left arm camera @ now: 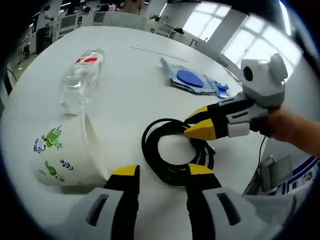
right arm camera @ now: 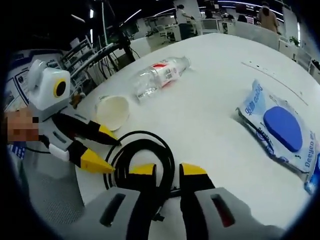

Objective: Arrange the tabletop items into an orderly group along one side of the table until the central work area is clear of visible clutter.

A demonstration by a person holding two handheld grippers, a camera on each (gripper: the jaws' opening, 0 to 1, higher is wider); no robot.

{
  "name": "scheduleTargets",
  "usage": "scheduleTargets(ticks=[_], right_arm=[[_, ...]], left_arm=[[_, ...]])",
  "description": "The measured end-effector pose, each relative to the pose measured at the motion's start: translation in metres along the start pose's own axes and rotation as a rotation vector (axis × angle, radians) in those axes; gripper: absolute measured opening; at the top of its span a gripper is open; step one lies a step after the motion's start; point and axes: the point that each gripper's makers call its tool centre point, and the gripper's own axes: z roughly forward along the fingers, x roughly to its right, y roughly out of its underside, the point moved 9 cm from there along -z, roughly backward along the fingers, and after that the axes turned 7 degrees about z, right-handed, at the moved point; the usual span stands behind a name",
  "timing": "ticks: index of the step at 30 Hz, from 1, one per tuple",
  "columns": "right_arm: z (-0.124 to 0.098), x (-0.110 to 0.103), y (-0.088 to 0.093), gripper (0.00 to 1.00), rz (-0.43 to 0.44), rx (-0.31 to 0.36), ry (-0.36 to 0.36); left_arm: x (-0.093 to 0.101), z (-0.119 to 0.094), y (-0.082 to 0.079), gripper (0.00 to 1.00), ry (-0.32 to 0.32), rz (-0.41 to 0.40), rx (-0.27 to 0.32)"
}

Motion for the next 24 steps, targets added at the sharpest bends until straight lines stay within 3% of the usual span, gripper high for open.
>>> scheduleTargets(ticks=[7,13,24], right_arm=[[0.003,0.0,0.005,0.07,0.014,-0.004,0.013],[0.002,0.001,0.006,0.05,0.044,0.008,0.029],[-0.016,0.001,0.001,0.03,0.045,0.048,0.047]], left_arm=[[-0.001,0.005,-0.002,0.14,-0.022,0.011,-0.015],[-0.002,0.004,-0.004,0.1,-0.017,-0.012,-0.029],[0.005,-0.003,-0.015,0.05,0.008,-0.022,0.008]])
